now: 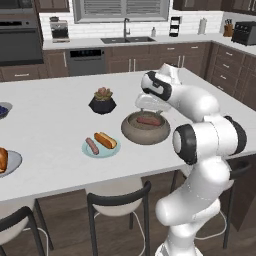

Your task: Place one bun and one sausage from the bowl on each plate.

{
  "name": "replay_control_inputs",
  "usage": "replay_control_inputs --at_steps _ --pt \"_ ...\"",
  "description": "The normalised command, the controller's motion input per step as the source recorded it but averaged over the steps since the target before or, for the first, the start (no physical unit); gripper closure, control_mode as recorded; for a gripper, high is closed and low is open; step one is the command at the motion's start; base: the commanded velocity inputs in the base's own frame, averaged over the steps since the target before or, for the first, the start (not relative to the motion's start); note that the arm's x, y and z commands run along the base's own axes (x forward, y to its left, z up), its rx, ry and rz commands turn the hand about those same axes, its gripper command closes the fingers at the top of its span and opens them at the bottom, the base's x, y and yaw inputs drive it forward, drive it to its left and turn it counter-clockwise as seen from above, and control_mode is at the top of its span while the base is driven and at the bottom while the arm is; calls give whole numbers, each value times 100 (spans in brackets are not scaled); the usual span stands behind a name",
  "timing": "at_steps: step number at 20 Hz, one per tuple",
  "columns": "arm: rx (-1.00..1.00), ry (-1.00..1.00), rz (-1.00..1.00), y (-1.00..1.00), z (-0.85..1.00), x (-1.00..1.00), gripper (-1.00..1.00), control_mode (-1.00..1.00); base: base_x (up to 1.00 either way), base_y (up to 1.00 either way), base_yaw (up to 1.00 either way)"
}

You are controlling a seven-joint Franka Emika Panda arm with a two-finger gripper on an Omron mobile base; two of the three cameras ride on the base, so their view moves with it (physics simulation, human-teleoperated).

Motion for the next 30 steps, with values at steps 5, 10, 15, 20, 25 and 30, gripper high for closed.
replay_control_inputs --at_steps 5,10,15,20,25,30 --pt "-49 22 35 0 -40 42 -100 -100 0 0 0" --pt "-22 0 30 -3 -55 31 -100 -100 0 0 0" --pt "-1 0 19 -31 -59 21 -100 -100 0 0 0" --pt "0 -1 6 -27 -45 37 -100 -100 0 0 0" --pt "0 -4 0 0 -59 38 -100 -100 0 0 0" --pt "0 -5 1 -7 -32 38 -100 -100 0 0 0"
